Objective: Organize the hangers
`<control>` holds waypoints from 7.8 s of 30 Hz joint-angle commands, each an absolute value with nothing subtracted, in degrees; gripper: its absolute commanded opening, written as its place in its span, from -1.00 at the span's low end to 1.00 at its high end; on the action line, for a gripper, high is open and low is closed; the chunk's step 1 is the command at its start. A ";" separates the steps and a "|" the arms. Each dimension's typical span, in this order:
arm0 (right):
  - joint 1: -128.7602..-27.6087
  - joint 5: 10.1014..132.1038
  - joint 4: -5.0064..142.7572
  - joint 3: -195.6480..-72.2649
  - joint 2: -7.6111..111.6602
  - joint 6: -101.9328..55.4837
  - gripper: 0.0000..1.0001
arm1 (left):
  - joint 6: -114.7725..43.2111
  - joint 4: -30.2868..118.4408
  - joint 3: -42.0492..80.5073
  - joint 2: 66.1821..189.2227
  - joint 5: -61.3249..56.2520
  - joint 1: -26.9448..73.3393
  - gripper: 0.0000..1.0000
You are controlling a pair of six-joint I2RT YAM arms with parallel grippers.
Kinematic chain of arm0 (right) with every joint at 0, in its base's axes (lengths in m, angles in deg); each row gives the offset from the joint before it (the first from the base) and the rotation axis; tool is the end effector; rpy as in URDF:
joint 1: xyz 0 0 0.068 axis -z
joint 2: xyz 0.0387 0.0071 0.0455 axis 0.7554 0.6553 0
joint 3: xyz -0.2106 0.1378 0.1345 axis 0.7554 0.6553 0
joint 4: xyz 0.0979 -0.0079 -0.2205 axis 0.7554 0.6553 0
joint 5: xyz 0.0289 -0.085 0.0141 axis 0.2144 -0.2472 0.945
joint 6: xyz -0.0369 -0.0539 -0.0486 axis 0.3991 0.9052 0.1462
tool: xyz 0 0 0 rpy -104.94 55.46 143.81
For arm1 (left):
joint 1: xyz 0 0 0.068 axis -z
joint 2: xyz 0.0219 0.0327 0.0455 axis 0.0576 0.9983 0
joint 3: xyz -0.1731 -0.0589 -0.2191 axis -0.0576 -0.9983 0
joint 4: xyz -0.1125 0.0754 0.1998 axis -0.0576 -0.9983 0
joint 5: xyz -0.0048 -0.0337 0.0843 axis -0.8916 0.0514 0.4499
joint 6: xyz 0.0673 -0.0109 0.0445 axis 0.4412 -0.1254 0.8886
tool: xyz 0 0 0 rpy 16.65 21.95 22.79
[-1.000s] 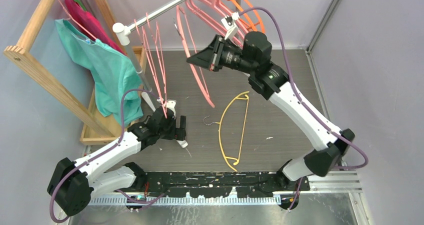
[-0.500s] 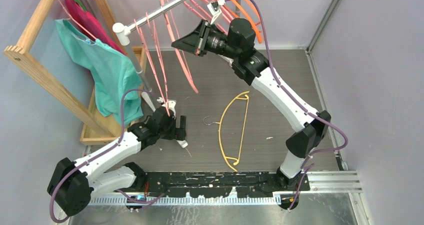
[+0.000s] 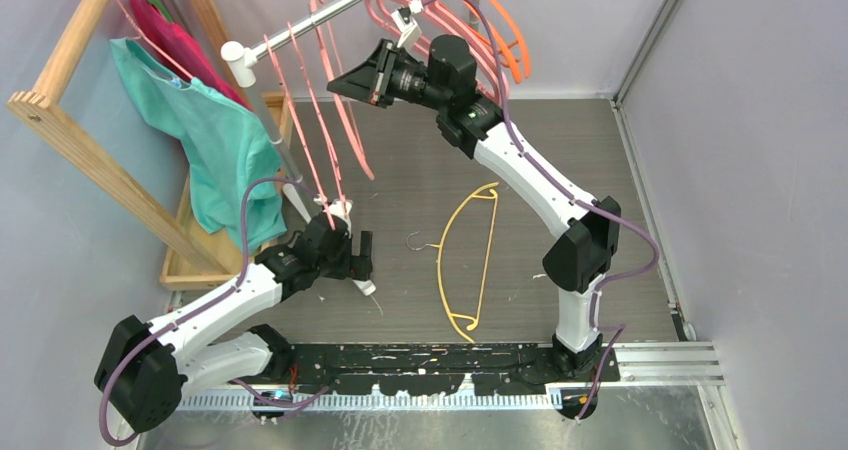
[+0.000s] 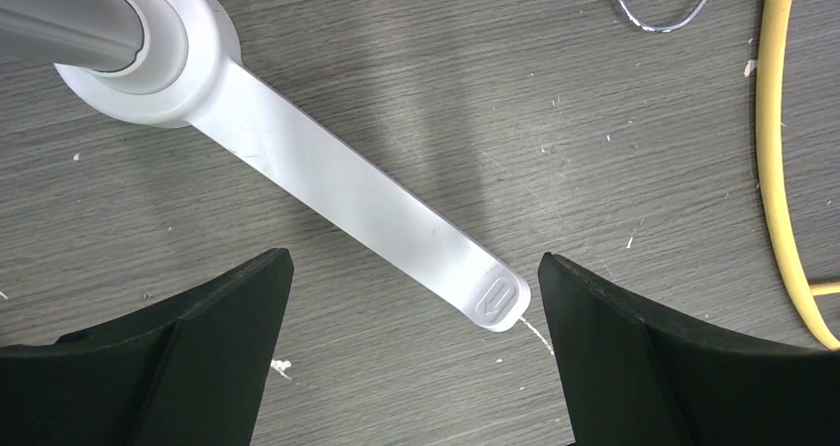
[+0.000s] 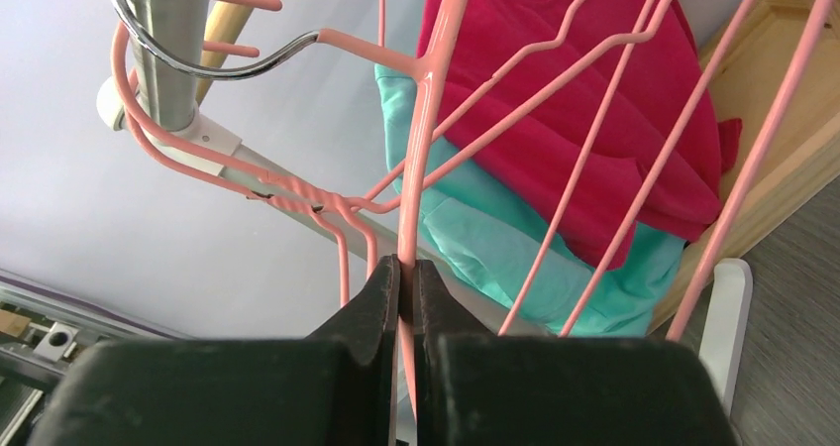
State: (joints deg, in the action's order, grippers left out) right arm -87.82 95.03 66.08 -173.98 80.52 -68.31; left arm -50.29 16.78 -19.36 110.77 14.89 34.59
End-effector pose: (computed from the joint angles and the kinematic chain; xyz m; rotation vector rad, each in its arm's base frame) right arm 0.3366 0.3177 0.4771 -0.3372 1.6531 1.6372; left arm 0.1611 -0.1110 0.1998 0.1812 2.4469 -0.3051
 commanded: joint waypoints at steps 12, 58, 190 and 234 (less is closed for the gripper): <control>-87.92 80.05 62.30 -149.86 56.39 -54.13 0.37 | -49.78 18.76 -18.61 111.18 14.67 34.84 0.96; -114.62 37.51 74.92 -90.63 43.72 -53.39 0.29 | -50.67 20.71 -16.89 117.98 15.02 34.77 0.96; -86.13 85.64 48.83 -141.98 46.32 -83.09 -0.98 | -50.13 20.76 -19.84 111.65 15.24 34.90 0.96; -81.05 91.23 41.56 -139.23 58.27 -79.24 0.03 | -49.96 21.51 -20.33 112.56 14.42 34.81 0.96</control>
State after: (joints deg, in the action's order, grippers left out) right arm -81.26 92.96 38.76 -141.74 64.87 -85.25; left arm -50.13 19.03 -20.67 112.92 14.72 34.59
